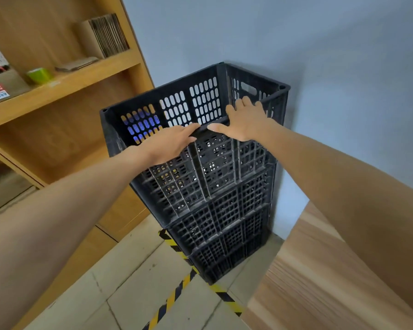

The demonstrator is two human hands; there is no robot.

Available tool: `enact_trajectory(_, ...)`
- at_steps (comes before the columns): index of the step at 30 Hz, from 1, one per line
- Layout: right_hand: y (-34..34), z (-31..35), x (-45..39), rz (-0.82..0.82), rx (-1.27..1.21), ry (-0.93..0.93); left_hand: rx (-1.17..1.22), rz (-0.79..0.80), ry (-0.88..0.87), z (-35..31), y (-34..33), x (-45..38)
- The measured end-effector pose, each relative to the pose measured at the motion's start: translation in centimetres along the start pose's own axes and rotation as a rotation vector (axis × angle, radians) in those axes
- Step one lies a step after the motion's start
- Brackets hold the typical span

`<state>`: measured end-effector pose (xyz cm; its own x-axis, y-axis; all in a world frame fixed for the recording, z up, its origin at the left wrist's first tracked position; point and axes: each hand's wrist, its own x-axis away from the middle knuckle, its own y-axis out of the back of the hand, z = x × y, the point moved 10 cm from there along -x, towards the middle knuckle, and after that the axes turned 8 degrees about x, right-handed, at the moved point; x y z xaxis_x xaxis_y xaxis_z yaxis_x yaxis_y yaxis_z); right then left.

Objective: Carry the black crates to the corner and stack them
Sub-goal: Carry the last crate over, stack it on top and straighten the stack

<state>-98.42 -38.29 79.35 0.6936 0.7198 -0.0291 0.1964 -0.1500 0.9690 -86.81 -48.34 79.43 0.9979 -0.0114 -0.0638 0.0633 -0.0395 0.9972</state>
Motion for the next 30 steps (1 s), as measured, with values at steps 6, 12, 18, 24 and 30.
enact_trajectory(6,1.7,3.6,2.1,-0.014,0.051,-0.025,-0.049,0.015,-0.108,2.8,0.1,2.9)
enact_trajectory(12,3.0,6.5,3.4,-0.004,0.086,-0.066,-0.089,-0.005,-0.199,4.3,0.8,5.2)
enact_trajectory(18,2.6,7.1,4.4,0.034,0.053,-0.103,-0.077,-0.177,-0.066,3.5,1.9,7.5)
enact_trajectory(24,2.1,7.5,3.5,0.143,-0.047,0.047,0.095,-0.194,0.421,7.4,2.1,7.1)
enact_trajectory(30,3.6,8.4,2.7,-0.007,0.088,0.172,-0.209,-0.089,0.284,5.6,1.7,6.7)
